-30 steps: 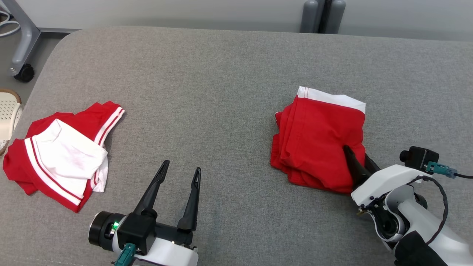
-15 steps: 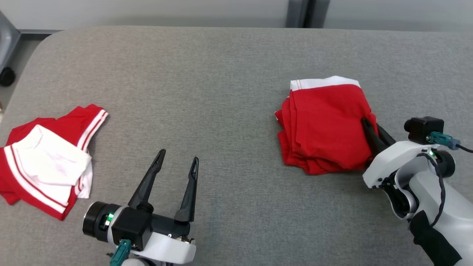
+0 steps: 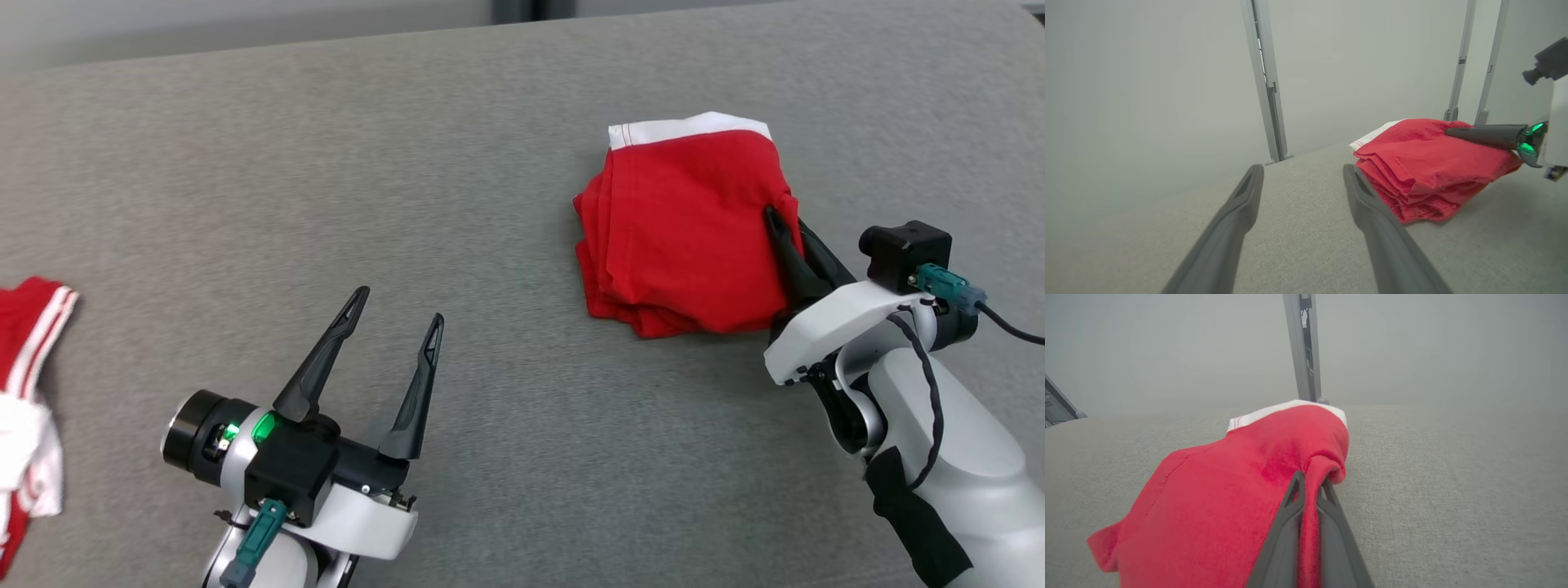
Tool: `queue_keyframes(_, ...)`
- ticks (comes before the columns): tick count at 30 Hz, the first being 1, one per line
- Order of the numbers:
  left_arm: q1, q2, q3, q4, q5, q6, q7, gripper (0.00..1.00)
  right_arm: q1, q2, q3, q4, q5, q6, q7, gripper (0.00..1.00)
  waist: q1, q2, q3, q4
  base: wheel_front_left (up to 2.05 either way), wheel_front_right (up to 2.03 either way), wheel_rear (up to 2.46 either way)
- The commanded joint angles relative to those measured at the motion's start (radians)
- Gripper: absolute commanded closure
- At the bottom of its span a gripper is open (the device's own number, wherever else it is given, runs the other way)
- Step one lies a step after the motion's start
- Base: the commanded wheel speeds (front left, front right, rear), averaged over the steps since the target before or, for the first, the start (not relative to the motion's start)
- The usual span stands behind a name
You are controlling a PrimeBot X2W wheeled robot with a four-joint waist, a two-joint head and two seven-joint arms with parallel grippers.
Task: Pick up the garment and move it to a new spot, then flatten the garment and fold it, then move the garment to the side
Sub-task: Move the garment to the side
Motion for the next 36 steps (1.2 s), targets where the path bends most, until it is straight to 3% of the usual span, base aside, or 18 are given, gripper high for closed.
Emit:
queue_keyframes(1,-0.02,0.006,0.001,-0.001,0.006,-0.004,0.0,0.0,0.008,-0.001,-0.009,-0.005,-0.009,0.0,-0.005,1.0,0.0,-0.0001,0.021,-0.055,0.0,0.0,0.0)
queue_keyframes(9,-0.068,0.042,-0.028,0.001,0.025,-0.019,0.0,0.0,0.008,0.045,-0.058,-0.025,-0.059,0.0,-0.005,1.0,0.0,-0.0001,0.063,-0.185,0.0,0.0,0.0)
queue_keyframes(16,-0.118,0.06,-0.06,-0.019,0.017,-0.033,0.0,0.0,-0.041,0.042,-0.084,-0.004,-0.098,0.0,-0.005,1.0,0.0,-0.0001,0.118,-0.258,0.0,0.0,0.0)
queue_keyframes(23,-0.188,0.091,-0.103,-0.075,0.033,-0.046,0.004,0.0,-0.151,-0.054,-0.073,0.03,-0.192,0.0,-0.005,1.0,0.0,-0.0001,0.202,-0.272,0.0,0.0,0.0)
queue_keyframes(36,-0.283,0.144,-0.143,-0.192,0.031,-0.055,0.064,0.0,-0.287,-0.236,-0.113,0.012,-0.393,0.0,-0.005,1.0,0.0,-0.0001,0.349,-0.231,0.0,0.0,0.0)
